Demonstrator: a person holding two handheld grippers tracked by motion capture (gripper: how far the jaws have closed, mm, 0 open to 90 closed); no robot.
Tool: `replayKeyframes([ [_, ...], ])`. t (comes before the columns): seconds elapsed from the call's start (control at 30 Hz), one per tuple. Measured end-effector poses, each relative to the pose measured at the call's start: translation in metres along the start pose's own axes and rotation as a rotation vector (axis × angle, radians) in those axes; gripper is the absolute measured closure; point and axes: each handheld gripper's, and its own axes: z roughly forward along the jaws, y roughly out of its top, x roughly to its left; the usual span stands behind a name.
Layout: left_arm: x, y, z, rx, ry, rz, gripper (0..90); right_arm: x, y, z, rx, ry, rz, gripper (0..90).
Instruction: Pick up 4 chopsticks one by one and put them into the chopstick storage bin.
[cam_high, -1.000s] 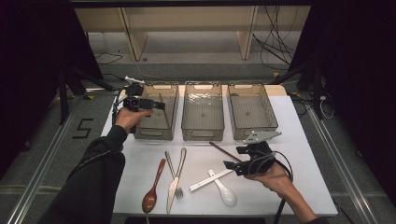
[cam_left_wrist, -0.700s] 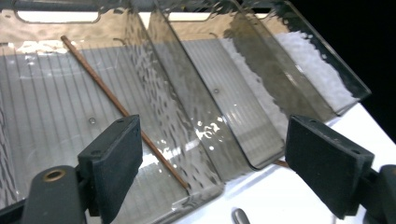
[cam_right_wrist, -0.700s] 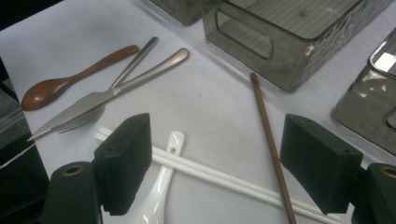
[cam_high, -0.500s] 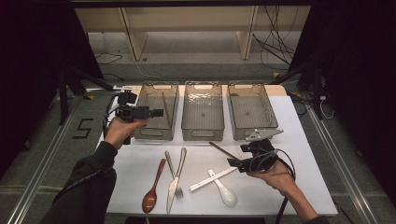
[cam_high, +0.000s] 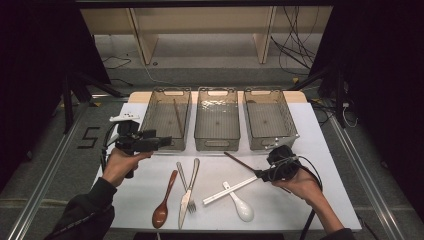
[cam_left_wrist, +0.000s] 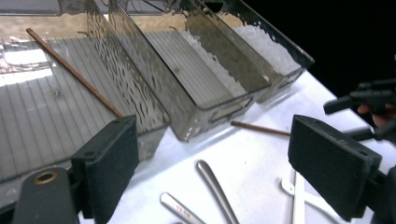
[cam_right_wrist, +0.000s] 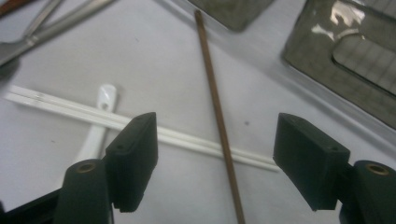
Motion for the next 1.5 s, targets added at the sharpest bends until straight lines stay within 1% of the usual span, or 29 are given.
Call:
replayKeyframes([
  [0.03, -0.002, -0.004, -0.001, -0.002, -0.008, 0.002, 15.6, -0.002, -0.001, 0.002, 0.016, -0.008, 0.005, 34.5],
  [0.1, -0.006, -0.011, -0.002, -0.002, -0.008, 0.016, 15.6, -0.007, -0.003, 0.005, 0.043, -0.012, 0.012, 37.6],
  [0.17, -0.008, -0.016, -0.003, -0.006, 0.006, 0.041, 15.6, -0.010, -0.005, 0.008, 0.063, -0.009, 0.013, 40.5],
  [0.2, -0.009, -0.018, -0.004, -0.016, 0.012, 0.043, 15.6, -0.011, -0.006, 0.009, 0.071, -0.011, 0.011, 41.8],
  [0.3, -0.011, -0.024, -0.004, -0.028, 0.009, 0.041, 15.5, -0.013, -0.007, 0.013, 0.100, -0.019, 0.008, 44.8],
  [0.5, -0.014, -0.036, -0.005, -0.021, 0.005, 0.024, 15.6, -0.015, -0.011, 0.022, 0.163, -0.015, 0.000, 52.7],
  [0.6, -0.015, -0.041, -0.005, -0.016, 0.005, 0.022, 15.5, -0.015, -0.013, 0.024, 0.181, -0.020, -0.004, 57.4],
  [0.67, -0.016, -0.043, -0.005, -0.013, 0.005, 0.010, 15.5, -0.015, -0.013, 0.025, 0.193, -0.024, -0.003, 60.5],
  [0.73, -0.017, -0.046, -0.006, -0.012, 0.001, 0.006, 15.5, -0.014, -0.014, 0.027, 0.202, -0.015, -0.014, 63.0],
  [0.8, -0.018, -0.049, -0.005, -0.001, 0.001, 0.013, 15.6, -0.013, -0.015, 0.029, 0.222, -0.010, -0.020, 65.2],
  [0.93, -0.020, -0.051, -0.004, 0.010, -0.002, 0.014, 15.5, -0.011, -0.016, 0.031, 0.244, -0.013, -0.036, 71.3],
  [1.03, -0.020, -0.052, -0.005, 0.008, -0.002, 0.012, 15.5, -0.010, -0.016, 0.031, 0.253, -0.015, -0.044, 76.1],
  [1.13, -0.020, -0.054, -0.005, 0.006, -0.001, 0.003, 15.5, -0.009, -0.016, 0.033, 0.268, -0.018, -0.054, 79.1],
  [1.2, -0.020, -0.055, -0.005, 0.012, 0.000, 0.005, 15.5, -0.008, -0.016, 0.035, 0.279, -0.021, -0.066, 80.6],
  [1.3, -0.020, -0.055, -0.004, 0.017, 0.000, 0.014, 15.5, -0.006, -0.015, 0.036, 0.281, -0.021, -0.080, 83.9],
  [1.4, -0.020, -0.055, -0.003, 0.019, -0.001, 0.013, 15.5, -0.002, -0.014, 0.036, 0.288, -0.025, -0.125, 85.7],
  [1.5, -0.019, -0.056, -0.003, 0.020, 0.001, 0.008, 15.5, 0.000, -0.014, 0.036, 0.291, -0.023, -0.145, 86.2],
])
